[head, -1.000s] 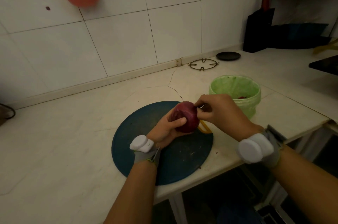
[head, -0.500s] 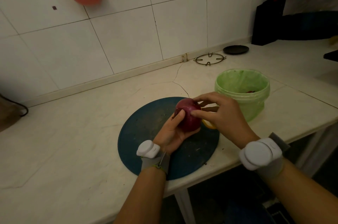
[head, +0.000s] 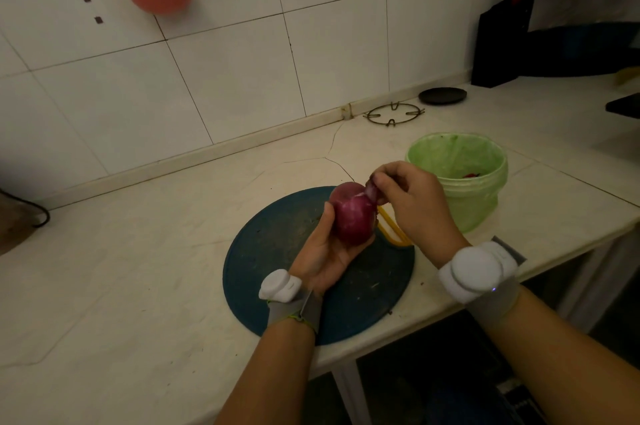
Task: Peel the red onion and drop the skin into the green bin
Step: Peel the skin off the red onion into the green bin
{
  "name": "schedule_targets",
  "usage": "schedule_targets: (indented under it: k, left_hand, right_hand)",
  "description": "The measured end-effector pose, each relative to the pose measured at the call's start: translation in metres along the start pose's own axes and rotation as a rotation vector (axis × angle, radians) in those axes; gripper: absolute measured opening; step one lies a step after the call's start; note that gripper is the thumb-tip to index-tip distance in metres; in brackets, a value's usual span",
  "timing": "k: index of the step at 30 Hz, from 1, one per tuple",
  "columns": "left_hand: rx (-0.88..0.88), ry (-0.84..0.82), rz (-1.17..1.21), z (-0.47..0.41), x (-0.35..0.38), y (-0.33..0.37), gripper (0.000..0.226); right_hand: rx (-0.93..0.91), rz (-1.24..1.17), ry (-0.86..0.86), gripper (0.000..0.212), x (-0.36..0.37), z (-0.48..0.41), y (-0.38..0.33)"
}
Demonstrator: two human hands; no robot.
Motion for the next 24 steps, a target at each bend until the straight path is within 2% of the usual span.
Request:
schedule_targets:
  k: [4,8,10,13,19,24]
  left_hand:
    - [0.009,0.016,0.055,0.002,-0.002,0.002,0.060]
    - [0.000,-0.003,0.150,0.003,-0.002,0.003,0.063]
    - [-0.022,-0.014,0.189,0.003,-0.002,0.002,0.063]
    - [-0.056,-0.030,0.229,0.004,-0.002,0.000,0.057]
    - [-0.102,-0.060,0.169,0.004,0.001,-0.006,0.053]
    - [-0.106,-0.015,0.144,0.003,-0.002,-0.008,0.051]
  right_hand:
    - [0.192,-0.368,-0.025,0.016,0.008,0.000,0.010]
    - [0.304,-0.694,-0.093,0.017,0.022,0.003,0.012]
    - [0.338,-0.760,-0.090,0.016,0.024,0.003,0.013]
    - [0.349,-0.730,-0.099,0.016,0.027,0.005,0.016]
    - [0.325,-0.517,-0.153,0.018,0.035,0.008,0.018]
    - [0.385,-0.376,-0.150,0.021,0.042,0.008,0.025]
Point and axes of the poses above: each hand's wrist, its own z-axis away from the middle knuckle, its own x-axis out of the palm, y = z × x, the point moved 9 cm from there along -z, towards the middle knuckle, and after that the axes turned 1 degree about x, right-handed, at the moved point
